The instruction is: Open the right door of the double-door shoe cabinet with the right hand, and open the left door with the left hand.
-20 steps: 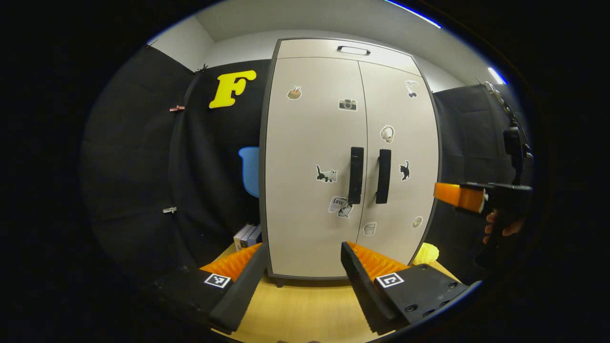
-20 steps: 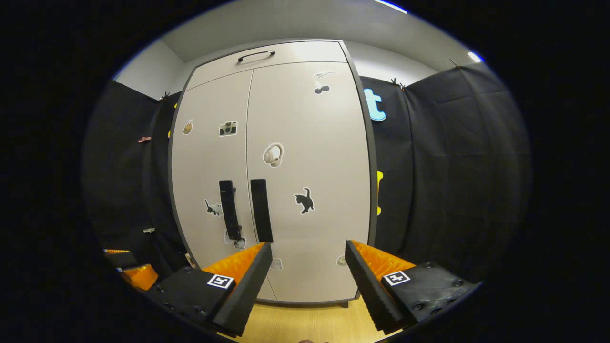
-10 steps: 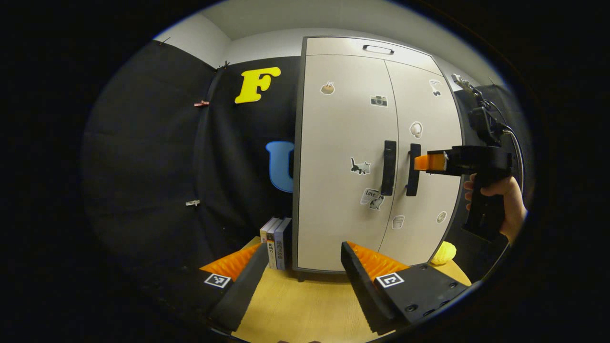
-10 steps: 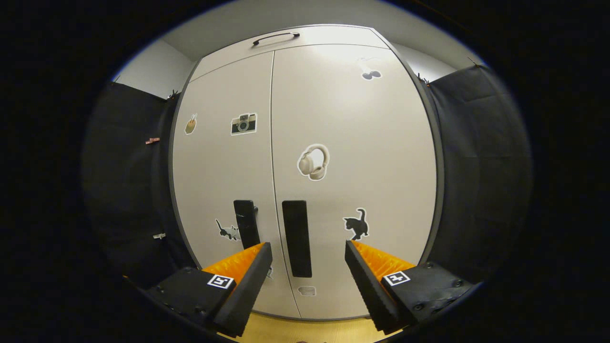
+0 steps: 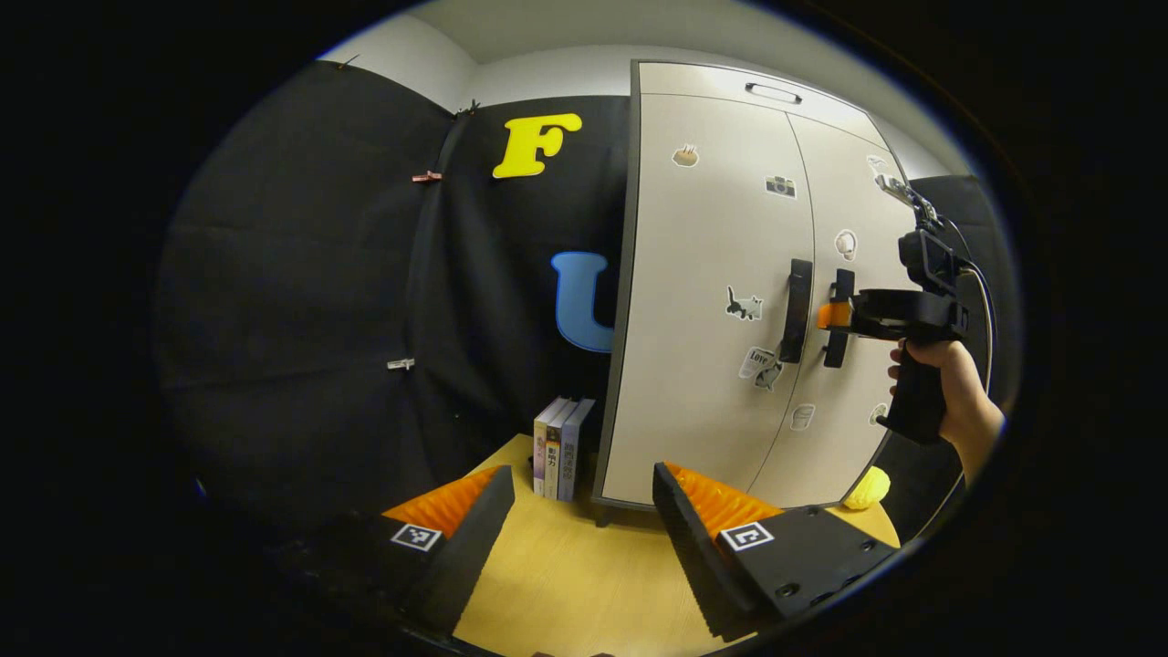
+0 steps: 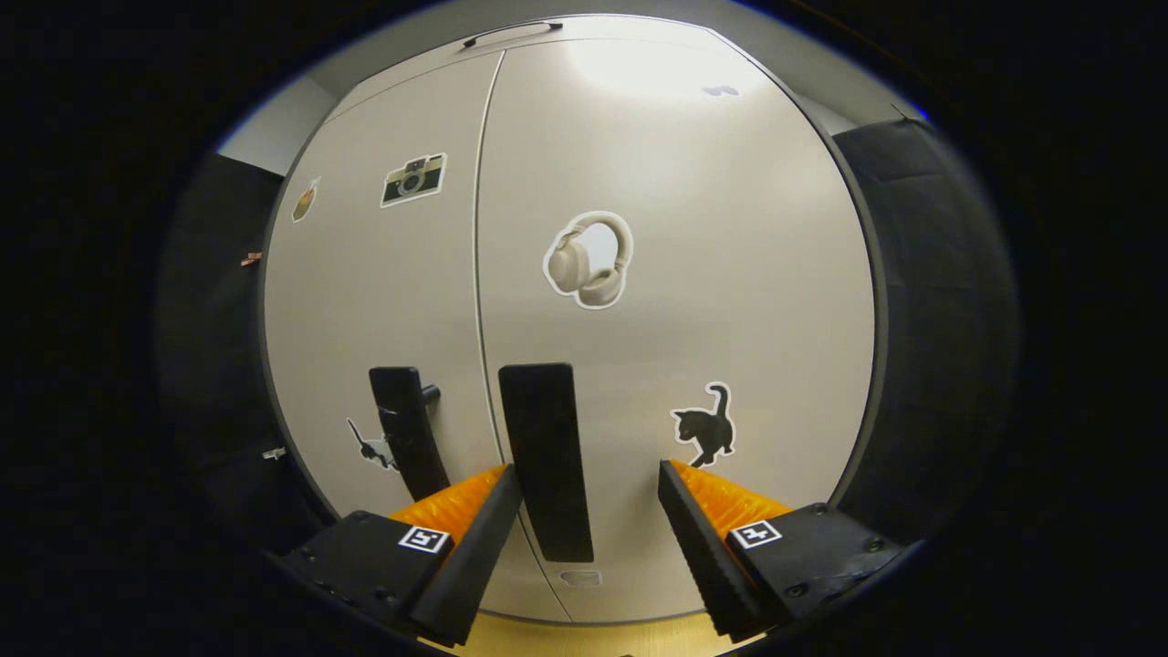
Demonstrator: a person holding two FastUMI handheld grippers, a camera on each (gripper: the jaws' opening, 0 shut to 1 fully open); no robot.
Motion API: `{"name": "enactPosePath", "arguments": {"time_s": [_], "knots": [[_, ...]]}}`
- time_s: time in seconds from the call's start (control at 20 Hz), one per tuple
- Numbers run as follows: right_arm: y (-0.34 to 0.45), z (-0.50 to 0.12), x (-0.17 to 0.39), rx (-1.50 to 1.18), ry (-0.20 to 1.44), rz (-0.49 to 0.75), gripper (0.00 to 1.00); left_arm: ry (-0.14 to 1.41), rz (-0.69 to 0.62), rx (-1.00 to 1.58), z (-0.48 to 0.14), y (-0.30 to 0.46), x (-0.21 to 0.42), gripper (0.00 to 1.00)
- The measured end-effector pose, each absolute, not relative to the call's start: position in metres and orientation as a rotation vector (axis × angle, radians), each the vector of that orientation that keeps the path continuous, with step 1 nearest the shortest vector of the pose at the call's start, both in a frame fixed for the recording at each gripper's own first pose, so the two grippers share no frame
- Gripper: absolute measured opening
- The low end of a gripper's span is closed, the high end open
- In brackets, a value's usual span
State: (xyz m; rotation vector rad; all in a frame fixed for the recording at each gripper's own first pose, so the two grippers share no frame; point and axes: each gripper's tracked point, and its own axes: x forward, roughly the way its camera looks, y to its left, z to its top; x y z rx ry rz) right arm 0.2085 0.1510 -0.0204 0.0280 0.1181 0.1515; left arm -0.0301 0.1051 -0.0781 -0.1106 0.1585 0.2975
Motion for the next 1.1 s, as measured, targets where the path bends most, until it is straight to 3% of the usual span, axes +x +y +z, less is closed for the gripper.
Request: {"name": "enactPosePath", "arguments": {"time_s": [0.05, 0.2, 0.3, 0.35, 0.6, 0.8, 1.1], "knots": [[0.151, -0.02, 0.21, 0.049, 0.122, 0.138, 0.87, 0.155, 0.302, -0.11, -0.077, 0.106, -0.032, 0.95], [0.16, -0.02, 0.209, 0.062, 0.126, 0.149, 0.81, 0.145, 0.304, -0.118, -0.074, 0.109, -0.034, 0.95], [0.169, -0.021, 0.208, 0.035, 0.123, 0.159, 0.6, 0.139, 0.303, -0.123, -0.073, 0.11, -0.038, 0.95], [0.168, -0.021, 0.207, 0.014, 0.116, 0.148, 0.42, 0.138, 0.301, -0.123, -0.073, 0.111, -0.039, 0.95], [0.17, -0.02, 0.208, -0.031, 0.103, 0.184, 0.36, 0.12, 0.301, -0.121, -0.069, 0.116, -0.054, 0.95], [0.171, -0.022, 0.206, -0.042, 0.137, 0.219, 0.17, 0.123, 0.293, -0.135, -0.071, 0.12, -0.068, 0.95], [0.168, -0.021, 0.195, -0.039, 0.169, 0.231, 0.16, 0.101, 0.272, -0.129, -0.064, 0.121, -0.091, 0.95]]}}
